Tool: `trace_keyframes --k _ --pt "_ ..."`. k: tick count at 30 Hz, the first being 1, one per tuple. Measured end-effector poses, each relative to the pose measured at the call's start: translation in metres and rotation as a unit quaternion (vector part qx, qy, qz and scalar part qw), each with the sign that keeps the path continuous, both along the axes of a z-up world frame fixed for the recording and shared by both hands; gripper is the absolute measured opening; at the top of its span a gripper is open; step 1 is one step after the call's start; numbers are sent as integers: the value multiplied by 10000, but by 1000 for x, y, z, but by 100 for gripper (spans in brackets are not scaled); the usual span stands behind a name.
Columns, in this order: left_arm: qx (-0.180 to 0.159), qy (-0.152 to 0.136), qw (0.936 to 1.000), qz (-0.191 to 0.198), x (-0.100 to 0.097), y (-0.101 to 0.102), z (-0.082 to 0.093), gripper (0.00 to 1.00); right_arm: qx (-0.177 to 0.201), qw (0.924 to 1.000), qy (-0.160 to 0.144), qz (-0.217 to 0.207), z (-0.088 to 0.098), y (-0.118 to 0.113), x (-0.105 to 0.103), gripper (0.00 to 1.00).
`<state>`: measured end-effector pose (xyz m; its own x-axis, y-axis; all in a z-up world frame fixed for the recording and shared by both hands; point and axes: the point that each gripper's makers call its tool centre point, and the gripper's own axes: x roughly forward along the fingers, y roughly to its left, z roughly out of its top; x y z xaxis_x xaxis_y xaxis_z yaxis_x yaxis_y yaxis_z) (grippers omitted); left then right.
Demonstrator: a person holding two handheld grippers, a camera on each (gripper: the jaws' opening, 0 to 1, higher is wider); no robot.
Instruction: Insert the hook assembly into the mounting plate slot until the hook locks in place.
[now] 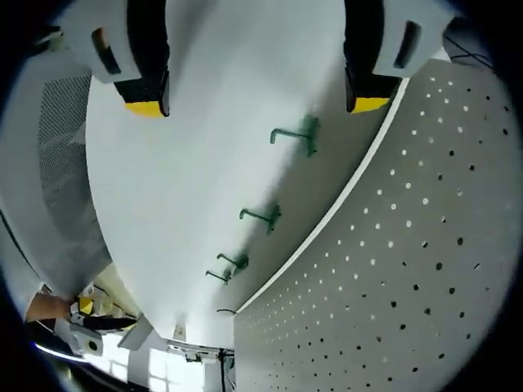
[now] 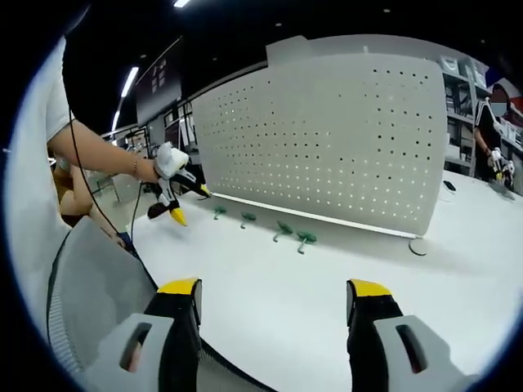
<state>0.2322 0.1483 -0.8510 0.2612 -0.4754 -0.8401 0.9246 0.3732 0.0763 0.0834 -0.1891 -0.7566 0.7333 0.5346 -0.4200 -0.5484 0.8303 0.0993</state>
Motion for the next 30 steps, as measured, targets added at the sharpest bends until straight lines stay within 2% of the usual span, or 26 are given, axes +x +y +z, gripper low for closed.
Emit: trace_keyframes --k 7,10,16,21,25,30 --pt "133 91 9997 -182 8 -6 -6 89 -2 10000 47 -42 -3 -3 -1 70" --pt "362 180 9982 -438 8 -5 -14 87 -15 10000 61 -9 -3 -1 -3 70" --pt "474 323 9960 -692 7 -9 -23 87 -11 9999 100 -20 -6 -1 -5 70" --pt "402 494 9961 -611 11 -11 -27 85 2 9999 113 -54 -6 -3 -4 69" --pt "520 533 9952 -629 11 -6 -32 84 -11 9999 90 -83 -4 -6 -3 69" --pt "478 548 9952 -657 10 -6 -34 83 -11 9999 77 -117 -2 -7 0 69"
